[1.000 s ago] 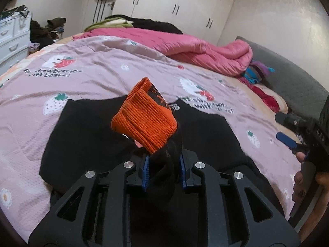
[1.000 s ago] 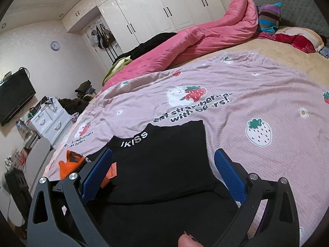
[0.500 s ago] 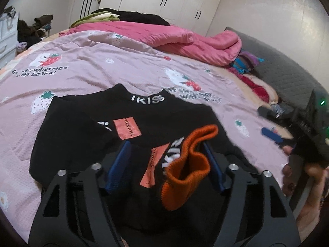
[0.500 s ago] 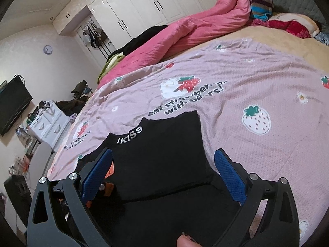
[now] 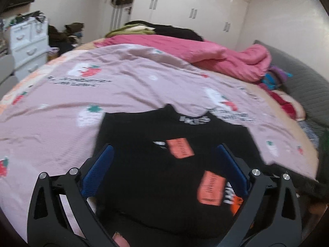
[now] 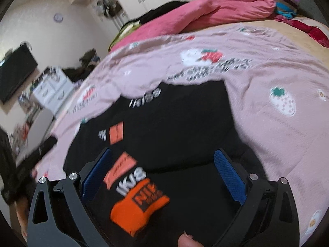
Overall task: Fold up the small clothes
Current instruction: 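Grasp a folded orange cuff with the right tool and lift it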
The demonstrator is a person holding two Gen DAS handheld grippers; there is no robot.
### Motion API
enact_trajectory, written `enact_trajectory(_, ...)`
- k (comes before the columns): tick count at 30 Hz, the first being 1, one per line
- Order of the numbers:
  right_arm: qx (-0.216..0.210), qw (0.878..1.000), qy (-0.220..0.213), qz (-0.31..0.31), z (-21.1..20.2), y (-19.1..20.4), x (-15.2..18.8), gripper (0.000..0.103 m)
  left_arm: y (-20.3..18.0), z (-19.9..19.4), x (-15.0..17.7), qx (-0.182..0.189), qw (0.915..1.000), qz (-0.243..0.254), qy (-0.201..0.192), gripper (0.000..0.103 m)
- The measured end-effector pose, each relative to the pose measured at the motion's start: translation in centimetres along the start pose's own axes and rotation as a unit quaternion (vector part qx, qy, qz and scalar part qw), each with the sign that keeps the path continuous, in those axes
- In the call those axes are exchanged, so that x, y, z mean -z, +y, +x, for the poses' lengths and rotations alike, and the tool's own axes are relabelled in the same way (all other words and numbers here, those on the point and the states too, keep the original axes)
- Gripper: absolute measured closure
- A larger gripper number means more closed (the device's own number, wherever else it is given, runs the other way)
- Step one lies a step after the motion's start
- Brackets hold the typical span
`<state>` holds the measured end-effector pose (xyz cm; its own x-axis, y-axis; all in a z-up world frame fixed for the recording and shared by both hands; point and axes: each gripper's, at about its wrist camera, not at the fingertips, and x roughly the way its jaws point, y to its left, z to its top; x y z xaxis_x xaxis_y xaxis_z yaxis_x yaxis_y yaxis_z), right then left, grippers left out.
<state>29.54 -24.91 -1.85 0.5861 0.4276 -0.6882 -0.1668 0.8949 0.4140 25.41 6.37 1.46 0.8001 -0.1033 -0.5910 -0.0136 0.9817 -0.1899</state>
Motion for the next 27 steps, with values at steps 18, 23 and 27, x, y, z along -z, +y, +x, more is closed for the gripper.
enact_trajectory(18, 0.008, 0.998, 0.052, -0.032, 3.3, 2.3, 5.5, 0.074, 5.0, -0.7, -0.8, -0.047, 0.9977, -0.048, -0.010, 0.009)
enact_trajectory(23, 0.009, 0.996, 0.024, -0.083, 2.6, 4.3, 5.4, 0.089, 5.0, -0.8, -0.9, -0.046, 0.9976, -0.050, -0.012, 0.009)
enact_trajectory(27, 0.001, 0.993, -0.017, -0.116, 1.0, 5.7, 4.7, 0.089, 4.9, -0.9, -1.0, -0.045, 0.9977, -0.049, -0.016, 0.009)
